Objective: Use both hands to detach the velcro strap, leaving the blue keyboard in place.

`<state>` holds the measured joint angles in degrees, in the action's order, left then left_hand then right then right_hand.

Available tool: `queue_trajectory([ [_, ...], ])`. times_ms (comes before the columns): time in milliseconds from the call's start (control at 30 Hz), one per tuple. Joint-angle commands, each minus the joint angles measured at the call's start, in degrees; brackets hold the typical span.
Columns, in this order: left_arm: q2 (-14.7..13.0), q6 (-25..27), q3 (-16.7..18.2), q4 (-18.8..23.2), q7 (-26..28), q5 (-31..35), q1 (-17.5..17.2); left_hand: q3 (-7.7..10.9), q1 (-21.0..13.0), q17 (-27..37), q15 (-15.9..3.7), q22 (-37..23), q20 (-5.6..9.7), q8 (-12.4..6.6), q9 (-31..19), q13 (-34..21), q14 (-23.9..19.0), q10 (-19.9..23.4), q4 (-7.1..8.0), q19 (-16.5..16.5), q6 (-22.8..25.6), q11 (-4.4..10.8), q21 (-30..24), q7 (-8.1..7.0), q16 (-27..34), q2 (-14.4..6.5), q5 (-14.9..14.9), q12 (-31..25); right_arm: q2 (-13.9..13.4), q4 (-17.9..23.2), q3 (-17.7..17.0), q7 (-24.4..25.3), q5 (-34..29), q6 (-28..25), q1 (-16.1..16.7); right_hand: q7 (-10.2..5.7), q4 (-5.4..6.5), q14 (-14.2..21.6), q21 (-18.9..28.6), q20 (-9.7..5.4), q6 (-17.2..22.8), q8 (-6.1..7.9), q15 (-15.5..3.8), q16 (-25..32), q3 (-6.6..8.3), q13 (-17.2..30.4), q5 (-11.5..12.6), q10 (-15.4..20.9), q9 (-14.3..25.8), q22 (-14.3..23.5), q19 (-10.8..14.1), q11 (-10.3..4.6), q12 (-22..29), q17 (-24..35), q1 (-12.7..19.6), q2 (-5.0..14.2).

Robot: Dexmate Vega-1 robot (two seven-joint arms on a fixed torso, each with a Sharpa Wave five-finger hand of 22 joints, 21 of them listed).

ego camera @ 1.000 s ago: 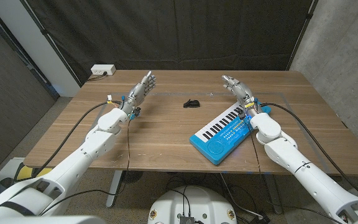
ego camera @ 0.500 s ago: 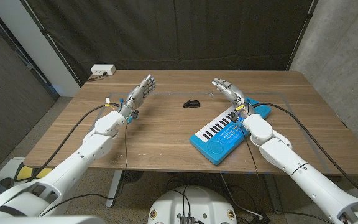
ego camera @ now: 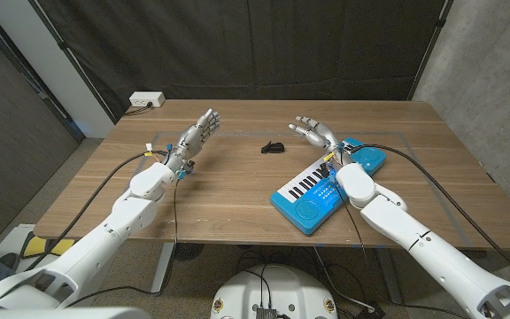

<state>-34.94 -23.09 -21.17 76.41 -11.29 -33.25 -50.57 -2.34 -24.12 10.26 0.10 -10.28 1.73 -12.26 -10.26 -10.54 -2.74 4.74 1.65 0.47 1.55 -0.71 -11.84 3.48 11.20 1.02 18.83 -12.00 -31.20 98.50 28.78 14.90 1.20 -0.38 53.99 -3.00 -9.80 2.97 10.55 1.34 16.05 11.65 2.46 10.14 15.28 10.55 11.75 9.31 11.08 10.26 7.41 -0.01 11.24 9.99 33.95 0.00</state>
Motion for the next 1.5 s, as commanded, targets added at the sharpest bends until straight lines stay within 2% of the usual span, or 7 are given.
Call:
queue_trajectory([
  [33,-1.88,-1.30,1.55,2.94,1.34,0.25,-2.87,-0.14,-0.58,0.22,0.39,-0.14,0.15,0.31,-0.34,-0.10,0.01,0.06,-0.42,-0.29,-0.10,-0.31,0.24,0.35,-0.27,-0.25,-0.48,0.15,-0.73,0.97,3.63,0.88,-7.69,-8.31,-3.42,-0.79,-0.12,0.34,0.46,-0.01,-0.09,0.21,0.64,0.20,0.82,0.11,0.29,-0.68,0.20,0.00,0.90,-0.13,0.06,0.17,2.23,0.07],
  [133,-1.96,-1.56,1.77,3.18,1.61,0.27,-3.22,-0.15,-0.69,0.22,0.40,-0.14,0.30,0.34,-0.34,-0.10,-0.21,0.17,-0.45,-0.22,-0.08,-0.25,0.21,0.37,-0.19,-0.31,-0.55,0.13,-0.82,0.75,4.57,0.59,-9.40,-9.87,-4.55,-1.01,-0.13,2.07,1.21,-0.08,-0.17,0.18,1.62,0.77,0.93,0.12,0.32,-0.55,0.24,-0.15,3.31,-0.01,0.35,0.13,3.87,-0.51],
  [267,-1.84,-1.43,1.85,3.30,1.72,0.01,-3.34,-0.16,-0.78,0.22,0.34,-0.14,0.25,0.34,-0.34,-0.11,-0.28,0.25,-0.47,-0.17,0.02,-0.24,0.19,0.41,-0.18,-0.36,-0.61,0.12,-0.44,-0.37,5.64,0.22,-10.94,-10.72,-6.10,-0.95,-0.06,2.34,1.29,0.33,-0.82,-0.08,2.49,0.73,0.82,0.13,0.36,-0.58,0.25,-0.21,3.98,0.09,0.43,0.12,4.45,-0.96],
  [700,-2.09,-2.32,2.12,4.80,1.53,0.47,-3.04,-0.23,-0.93,0.24,0.28,-0.16,-0.10,0.36,-0.36,-0.12,-0.49,0.68,-0.45,-0.13,0.27,-0.20,0.18,0.25,-0.13,-0.60,-0.87,0.04,1.49,-6.35,9.01,-1.86,-14.05,-12.33,-10.57,-1.08,0.24,0.78,0.45,-0.61,0.11,0.35,1.25,0.11,0.82,0.19,0.64,-1.33,0.36,-0.20,2.40,0.60,0.37,0.16,6.09,-1.27],
  [1100,-2.86,-2.19,2.56,6.79,1.62,0.55,-3.54,-0.29,-0.96,0.26,0.36,-0.17,-0.34,0.48,-0.37,-0.13,-0.31,0.53,-0.35,-0.53,0.24,-0.11,0.32,0.31,-0.22,-0.86,-1.11,0.17,3.54,-11.49,11.17,-4.61,-14.48,-11.45,-13.97,-2.10,0.91,-0.01,0.37,1.55,2.16,1.00,4.10,0.24,0.22,0.28,0.89,-2.56,0.59,-0.20,1.81,0.94,0.35,0.20,6.77,-1.84],
  [1333,-3.29,-2.08,2.78,7.44,1.55,0.52,-3.74,-0.34,-0.94,0.27,0.33,-0.18,-0.57,0.50,-0.37,-0.13,-0.38,0.59,-0.28,-0.69,0.31,-0.29,0.37,0.23,-0.20,-1.00,-1.25,0.18,5.38,-15.89,12.66,-5.17,-15.11,-10.11,-16.10,-2.22,1.06,-0.14,0.38,1.86,2.45,1.06,4.21,0.22,-0.07,0.29,0.93,-2.60,0.63,-0.21,1.81,1.00,0.41,0.21,6.63,-2.17],
  [1500,-3.64,-2.10,3.24,7.95,2.47,1.12,-3.87,-0.38,-0.92,0.28,0.32,-0.19,-0.70,0.53,-0.38,-0.14,-0.44,0.72,-0.22,-0.72,0.35,0.09,0.36,0.20,-0.18,-1.11,-1.36,0.15,6.82,-18.26,13.36,-4.59,-15.42,-9.72,-16.68,-2.45,1.23,-0.41,0.28,1.74,3.44,1.41,3.14,0.18,-0.33,0.32,1.03,-2.62,0.75,-0.19,1.51,1.07,0.51,0.23,6.59,-2.38],
])
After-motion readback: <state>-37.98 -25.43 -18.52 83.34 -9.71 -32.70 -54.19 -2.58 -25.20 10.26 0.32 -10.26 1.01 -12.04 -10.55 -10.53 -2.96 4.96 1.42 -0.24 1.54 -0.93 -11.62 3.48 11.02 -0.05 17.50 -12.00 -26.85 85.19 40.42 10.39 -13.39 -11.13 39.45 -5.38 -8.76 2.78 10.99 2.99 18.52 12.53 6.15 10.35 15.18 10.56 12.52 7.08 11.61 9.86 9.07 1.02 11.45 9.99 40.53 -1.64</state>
